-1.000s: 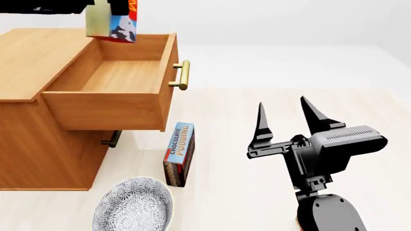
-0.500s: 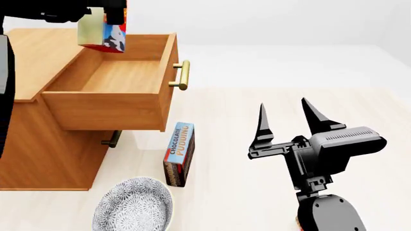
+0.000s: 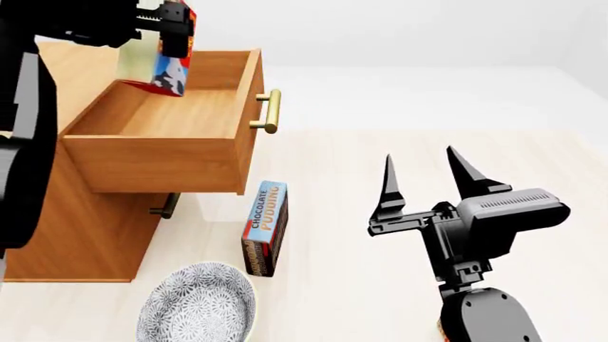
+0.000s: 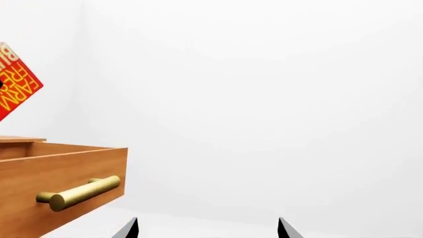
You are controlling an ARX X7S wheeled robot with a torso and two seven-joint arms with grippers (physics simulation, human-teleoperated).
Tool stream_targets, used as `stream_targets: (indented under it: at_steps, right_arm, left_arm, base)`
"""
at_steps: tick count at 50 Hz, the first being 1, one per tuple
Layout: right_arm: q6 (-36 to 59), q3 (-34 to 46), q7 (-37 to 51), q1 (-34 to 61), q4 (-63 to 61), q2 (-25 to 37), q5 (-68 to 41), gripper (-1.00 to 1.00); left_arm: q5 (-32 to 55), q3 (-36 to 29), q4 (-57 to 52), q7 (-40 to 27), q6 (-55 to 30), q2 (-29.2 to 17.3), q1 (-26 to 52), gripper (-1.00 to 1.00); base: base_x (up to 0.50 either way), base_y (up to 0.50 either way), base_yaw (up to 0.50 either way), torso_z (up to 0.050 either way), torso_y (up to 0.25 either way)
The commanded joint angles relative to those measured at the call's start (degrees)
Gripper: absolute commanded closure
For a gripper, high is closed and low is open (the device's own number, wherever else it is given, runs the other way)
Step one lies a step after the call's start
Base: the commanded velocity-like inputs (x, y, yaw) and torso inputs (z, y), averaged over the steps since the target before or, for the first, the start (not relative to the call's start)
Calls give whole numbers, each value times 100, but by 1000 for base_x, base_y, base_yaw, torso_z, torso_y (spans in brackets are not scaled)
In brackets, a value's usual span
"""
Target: Put the butter at the front in the top drawer of the cabinet and close it.
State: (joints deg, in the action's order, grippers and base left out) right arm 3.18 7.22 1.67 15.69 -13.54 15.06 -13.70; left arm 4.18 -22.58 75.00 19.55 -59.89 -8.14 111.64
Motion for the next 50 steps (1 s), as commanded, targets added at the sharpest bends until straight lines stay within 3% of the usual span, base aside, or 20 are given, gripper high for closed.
stream_targets:
  at_steps: [1,26,50]
  right_arm:
    - [-21,38,30,15,65,21,9,-100]
    - [-67,77,102,-51,64,116,35,-100]
    - [-71,119,138,-36,43,166,-21,-100]
  left_arm:
    - [-315,147,-6,127,-86,46,82,100]
    - [-355,88,-8,354,-25,81,70,100]
    - [-311,518,-5,-207,88,27,122,100]
  base:
    - [0,0,0,10,10]
    - [0,0,0,0,1]
    - [0,0,0,0,-66]
